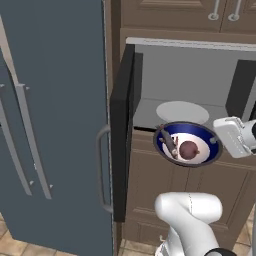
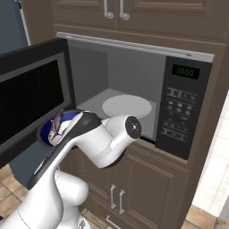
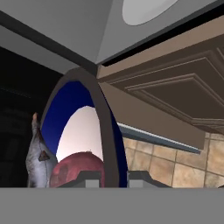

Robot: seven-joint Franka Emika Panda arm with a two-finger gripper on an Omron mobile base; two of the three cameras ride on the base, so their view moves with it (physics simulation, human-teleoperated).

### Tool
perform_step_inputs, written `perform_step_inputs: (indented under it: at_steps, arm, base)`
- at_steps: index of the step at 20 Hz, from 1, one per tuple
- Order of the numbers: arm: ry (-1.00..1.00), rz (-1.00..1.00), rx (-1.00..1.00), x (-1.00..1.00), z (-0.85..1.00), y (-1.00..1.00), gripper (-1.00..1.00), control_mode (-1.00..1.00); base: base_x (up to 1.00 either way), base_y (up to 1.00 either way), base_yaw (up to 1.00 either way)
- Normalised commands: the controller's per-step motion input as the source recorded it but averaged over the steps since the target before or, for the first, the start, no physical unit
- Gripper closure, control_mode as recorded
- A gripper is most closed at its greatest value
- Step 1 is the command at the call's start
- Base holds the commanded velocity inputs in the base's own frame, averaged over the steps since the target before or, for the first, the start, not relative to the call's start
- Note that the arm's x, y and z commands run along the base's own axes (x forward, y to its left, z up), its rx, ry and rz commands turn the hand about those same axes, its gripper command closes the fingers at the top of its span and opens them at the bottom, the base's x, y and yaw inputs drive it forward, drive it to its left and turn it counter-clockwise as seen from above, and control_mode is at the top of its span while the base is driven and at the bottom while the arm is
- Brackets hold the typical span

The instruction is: Place the bowl containing the onion and fish in the microwave. Close the microwave door and press the start button to microwave the meal.

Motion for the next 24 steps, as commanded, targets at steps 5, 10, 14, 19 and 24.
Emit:
perform_step_inputs:
  at_steps: [5, 10, 14, 19, 24]
  arm:
    - [0.0, 0.0, 0.0, 0.0, 0.0, 0.0, 1.0, 1.0]
    - [0.0, 0.0, 0.0, 0.0, 0.0, 0.0, 1.0, 1.0]
    - [0.0, 0.0, 0.0, 0.0, 0.0, 0.0, 1.0, 1.0]
    - [0.0, -0.03, 0.0, 0.03, 0.0, 0.0, 1.0, -1.0]
    - [0.0, -0.11, 0.0, 0.0, 0.0, 0.0, 1.0, -1.0]
  base:
    - [0.06, 0.01, -0.03]
    - [-0.12, 0.0, -0.01]
    - [-0.01, 0.06, 0.0]
    - [0.0, 0.0, 0.0]
    - [0.0, 0.0, 0.0]
